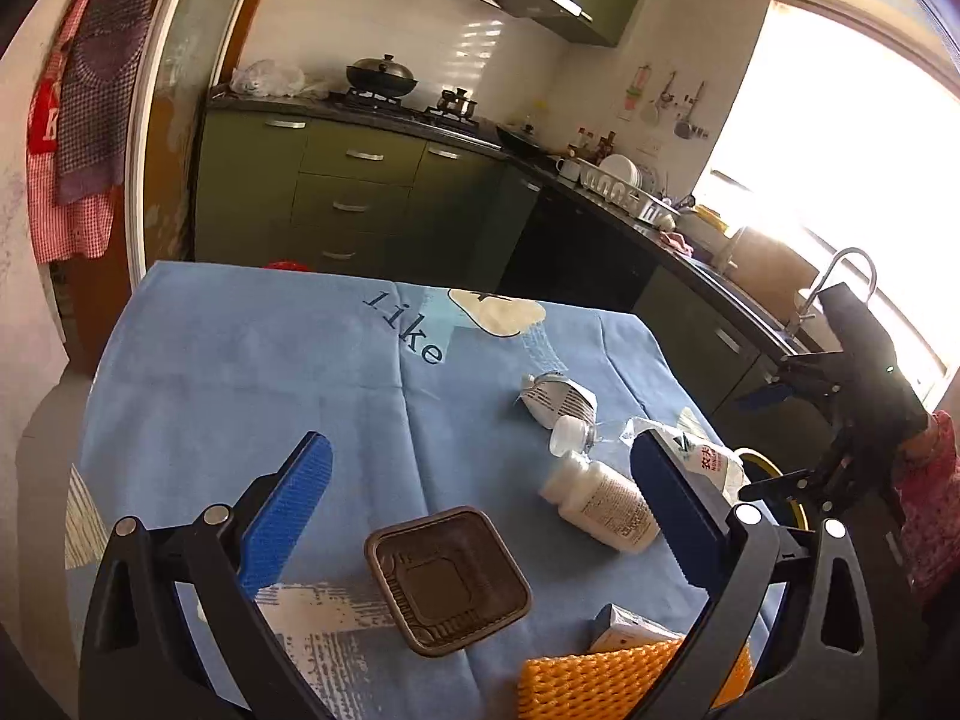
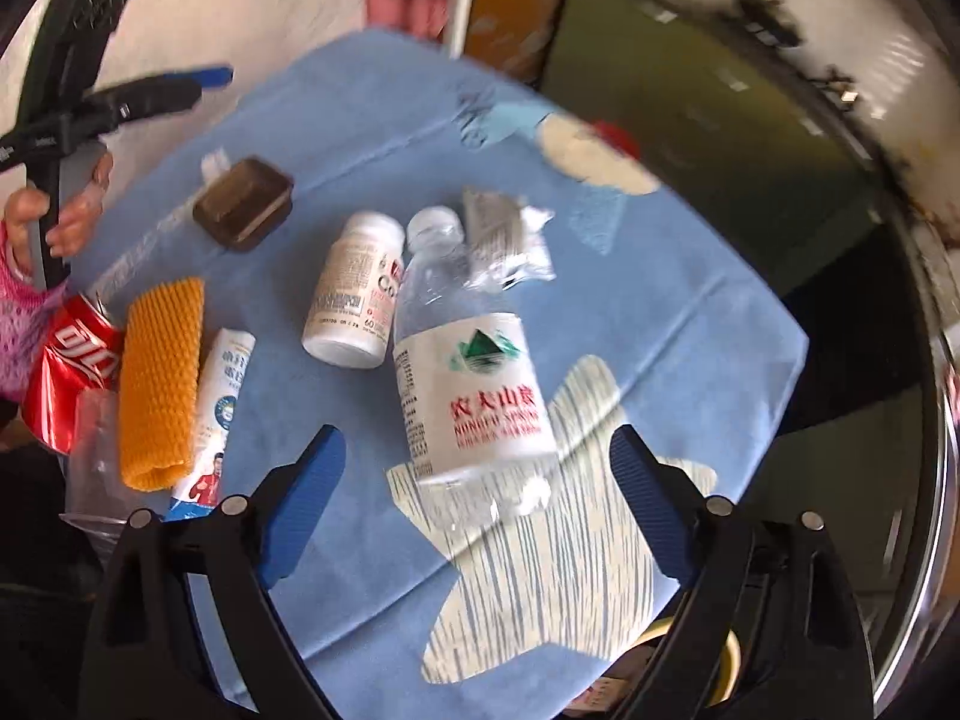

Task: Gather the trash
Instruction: 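Move the right gripper to the Nongfu water bottle and grasp it, then carry the water bottle over the bin and open the right gripper, then grasp the brown square plastic tray rim with the left gripper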

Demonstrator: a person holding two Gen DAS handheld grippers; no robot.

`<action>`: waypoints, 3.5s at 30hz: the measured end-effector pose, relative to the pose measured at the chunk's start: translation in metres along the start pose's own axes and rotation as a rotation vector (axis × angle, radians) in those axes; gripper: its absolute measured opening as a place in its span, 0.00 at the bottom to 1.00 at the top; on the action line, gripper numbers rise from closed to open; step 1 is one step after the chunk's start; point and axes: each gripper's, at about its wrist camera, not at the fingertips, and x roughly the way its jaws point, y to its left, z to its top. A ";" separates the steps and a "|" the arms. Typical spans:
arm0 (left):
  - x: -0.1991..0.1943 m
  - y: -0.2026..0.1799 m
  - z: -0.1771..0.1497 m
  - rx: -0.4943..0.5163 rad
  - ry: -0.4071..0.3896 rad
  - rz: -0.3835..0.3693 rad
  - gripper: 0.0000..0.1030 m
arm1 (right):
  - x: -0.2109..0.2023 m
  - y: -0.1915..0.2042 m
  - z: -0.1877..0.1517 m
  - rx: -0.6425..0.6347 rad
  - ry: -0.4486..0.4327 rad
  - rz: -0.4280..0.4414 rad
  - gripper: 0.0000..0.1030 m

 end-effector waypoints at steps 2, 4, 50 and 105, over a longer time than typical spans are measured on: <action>0.005 0.007 -0.004 -0.033 0.000 -0.002 0.95 | 0.019 0.002 0.012 -0.041 0.073 0.002 0.83; 0.007 0.011 -0.006 -0.045 -0.004 0.011 0.95 | 0.037 0.007 0.023 -0.083 0.130 -0.001 0.83; 0.022 -0.011 -0.022 0.023 0.039 0.016 0.95 | -0.026 -0.092 -0.187 0.489 0.137 -0.147 0.61; 0.055 0.016 -0.044 -0.102 0.441 0.381 0.05 | -0.012 -0.058 -0.277 0.865 -0.124 -0.150 0.73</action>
